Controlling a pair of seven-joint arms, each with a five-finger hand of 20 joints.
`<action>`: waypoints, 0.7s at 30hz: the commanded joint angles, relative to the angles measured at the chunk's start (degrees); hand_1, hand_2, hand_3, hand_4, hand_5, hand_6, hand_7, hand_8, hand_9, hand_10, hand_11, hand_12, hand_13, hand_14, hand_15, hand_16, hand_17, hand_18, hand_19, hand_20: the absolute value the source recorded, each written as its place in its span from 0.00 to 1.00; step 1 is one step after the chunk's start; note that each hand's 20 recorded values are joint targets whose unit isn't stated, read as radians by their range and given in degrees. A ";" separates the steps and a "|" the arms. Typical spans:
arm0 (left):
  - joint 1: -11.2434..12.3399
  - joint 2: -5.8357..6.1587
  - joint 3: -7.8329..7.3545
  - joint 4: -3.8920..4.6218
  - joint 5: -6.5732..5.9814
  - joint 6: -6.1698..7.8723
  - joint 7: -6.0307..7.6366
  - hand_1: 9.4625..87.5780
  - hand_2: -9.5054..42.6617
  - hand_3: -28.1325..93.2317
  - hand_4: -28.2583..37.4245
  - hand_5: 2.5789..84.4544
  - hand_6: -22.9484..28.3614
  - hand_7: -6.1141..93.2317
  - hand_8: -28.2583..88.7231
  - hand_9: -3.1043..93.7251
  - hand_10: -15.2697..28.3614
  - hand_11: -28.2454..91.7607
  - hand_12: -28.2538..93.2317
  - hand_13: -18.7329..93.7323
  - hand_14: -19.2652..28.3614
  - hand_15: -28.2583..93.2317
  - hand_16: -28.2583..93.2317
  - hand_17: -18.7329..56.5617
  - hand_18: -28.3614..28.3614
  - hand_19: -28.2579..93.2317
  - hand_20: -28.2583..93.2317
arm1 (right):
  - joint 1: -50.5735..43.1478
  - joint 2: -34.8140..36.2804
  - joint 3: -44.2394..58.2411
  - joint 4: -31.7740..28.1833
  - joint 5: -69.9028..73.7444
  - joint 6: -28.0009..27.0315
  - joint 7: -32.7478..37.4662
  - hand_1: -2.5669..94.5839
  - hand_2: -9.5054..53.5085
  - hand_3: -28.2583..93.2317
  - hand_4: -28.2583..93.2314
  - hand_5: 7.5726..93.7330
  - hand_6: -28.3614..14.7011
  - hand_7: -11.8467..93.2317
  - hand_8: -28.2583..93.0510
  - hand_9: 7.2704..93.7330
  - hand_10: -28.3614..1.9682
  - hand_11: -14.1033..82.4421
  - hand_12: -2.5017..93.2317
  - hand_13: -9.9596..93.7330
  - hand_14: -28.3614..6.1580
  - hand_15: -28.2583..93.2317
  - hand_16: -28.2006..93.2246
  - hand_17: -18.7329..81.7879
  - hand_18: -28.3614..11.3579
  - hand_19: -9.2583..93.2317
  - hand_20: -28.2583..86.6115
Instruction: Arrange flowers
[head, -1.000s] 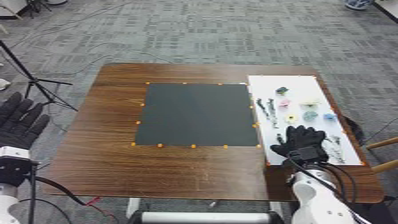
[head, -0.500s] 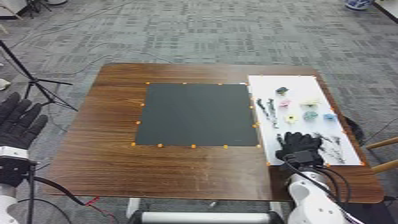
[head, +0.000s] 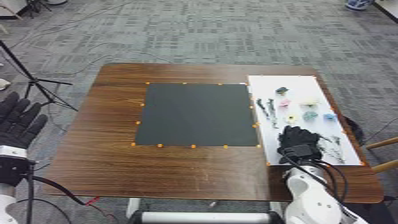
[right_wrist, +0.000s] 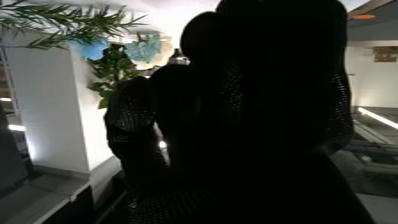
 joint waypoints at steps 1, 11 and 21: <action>0.74 -0.42 -0.71 -0.36 -1.25 0.13 1.40 0.23 0.51 0.82 0.01 0.46 0.63 0.14 0.18 0.38 0.66 0.37 0.32 0.39 0.69 0.47 0.21 0.24 0.70 0.42 0.33 | -1.85 -0.49 -0.89 1.05 5.03 2.29 -0.29 1.00 0.00 0.00 0.60 0.90 0.68 0.39 0.42 0.95 0.69 0.36 0.61 0.78 0.50 0.71 0.66 0.58 0.00 0.91 0.65; 3.45 -0.96 -3.19 -0.64 -3.26 0.65 3.70 0.22 0.51 0.82 0.01 0.46 0.63 0.14 0.18 0.38 0.66 0.37 0.32 0.39 0.69 0.47 0.21 0.24 0.70 0.42 0.33 | -0.08 0.62 0.16 -3.86 8.90 13.92 -0.27 1.00 0.00 0.00 0.64 0.92 0.68 0.39 0.43 0.99 0.69 0.32 0.61 0.82 0.57 0.66 0.69 0.60 0.00 0.91 0.65; 8.04 -1.86 -7.98 -0.26 -4.38 -0.10 5.05 0.22 0.50 0.82 0.01 0.46 0.63 0.14 0.18 0.38 0.66 0.37 0.32 0.39 0.69 0.47 0.21 0.25 0.70 0.42 0.33 | 26.06 -6.19 -15.40 1.09 18.98 13.24 -6.95 1.00 0.00 0.00 0.65 0.92 0.68 0.39 0.43 0.99 0.70 0.32 0.61 0.83 0.56 0.66 0.69 0.61 0.00 0.91 0.65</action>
